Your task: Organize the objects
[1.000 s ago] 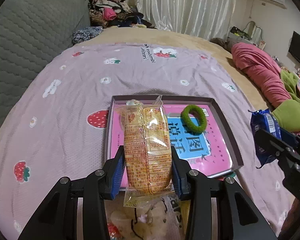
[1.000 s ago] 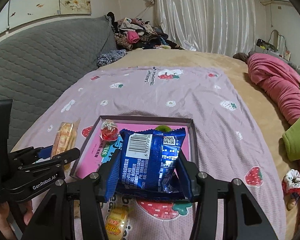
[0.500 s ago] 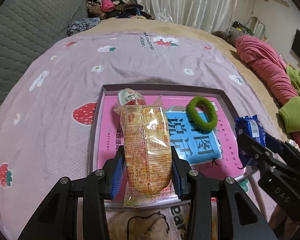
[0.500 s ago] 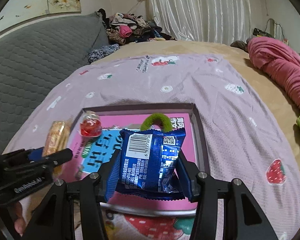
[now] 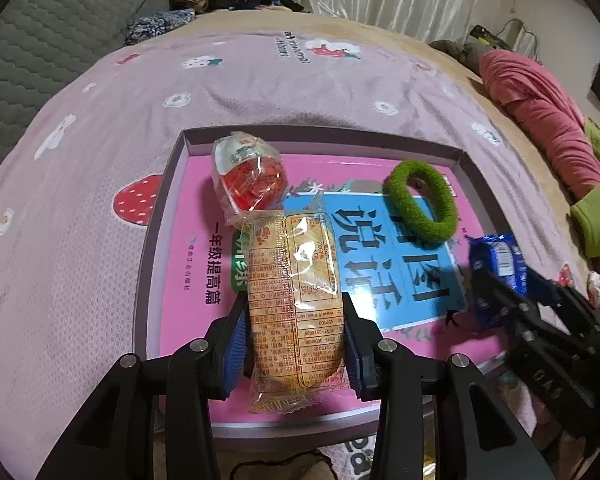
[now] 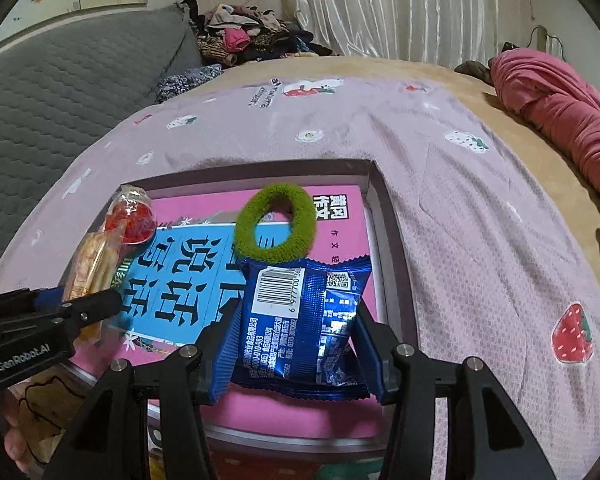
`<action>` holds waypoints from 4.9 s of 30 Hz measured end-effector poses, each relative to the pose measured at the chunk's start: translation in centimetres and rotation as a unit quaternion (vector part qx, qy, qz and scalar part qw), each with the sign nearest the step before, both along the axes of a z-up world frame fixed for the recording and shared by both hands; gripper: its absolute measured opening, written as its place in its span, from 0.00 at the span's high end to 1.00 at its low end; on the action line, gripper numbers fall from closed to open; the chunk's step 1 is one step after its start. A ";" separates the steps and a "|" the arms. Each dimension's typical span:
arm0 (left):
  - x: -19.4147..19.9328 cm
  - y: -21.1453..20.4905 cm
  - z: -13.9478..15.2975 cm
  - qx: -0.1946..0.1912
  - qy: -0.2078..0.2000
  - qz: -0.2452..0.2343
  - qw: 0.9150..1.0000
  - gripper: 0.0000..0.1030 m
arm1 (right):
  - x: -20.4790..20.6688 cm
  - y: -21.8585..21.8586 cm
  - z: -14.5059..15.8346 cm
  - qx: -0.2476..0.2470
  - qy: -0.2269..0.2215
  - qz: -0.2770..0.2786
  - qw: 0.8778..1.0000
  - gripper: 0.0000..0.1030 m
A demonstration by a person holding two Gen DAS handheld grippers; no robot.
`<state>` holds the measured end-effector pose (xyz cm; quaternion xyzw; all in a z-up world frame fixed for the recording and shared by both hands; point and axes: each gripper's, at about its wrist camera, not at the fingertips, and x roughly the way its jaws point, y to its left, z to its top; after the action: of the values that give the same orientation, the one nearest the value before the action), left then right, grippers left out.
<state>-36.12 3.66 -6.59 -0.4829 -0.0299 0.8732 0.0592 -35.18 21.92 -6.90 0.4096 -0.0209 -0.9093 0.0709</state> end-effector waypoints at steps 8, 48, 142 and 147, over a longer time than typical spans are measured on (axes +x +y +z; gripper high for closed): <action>0.0 -1.1 -1.8 0.007 -0.023 0.013 1.000 0.59 | -0.1 -0.3 -0.6 0.001 -0.004 0.009 1.000 0.49; 1.0 0.1 -2.1 0.002 -0.007 -0.014 1.000 0.47 | -0.4 -2.0 -1.4 0.034 -0.017 0.019 0.999 0.47; 26.6 -10.2 14.5 -0.042 0.090 0.064 0.993 0.19 | 25.5 -5.6 17.0 0.049 0.113 0.018 0.992 0.07; 27.9 -10.1 13.8 -0.049 0.084 0.060 0.993 0.19 | 27.3 -6.2 16.7 0.057 0.110 0.025 0.992 0.06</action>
<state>-8.26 -6.40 7.21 -0.4073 -0.0110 0.9131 -0.0152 -7.86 15.70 9.84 0.3110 0.0487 -0.9464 0.0722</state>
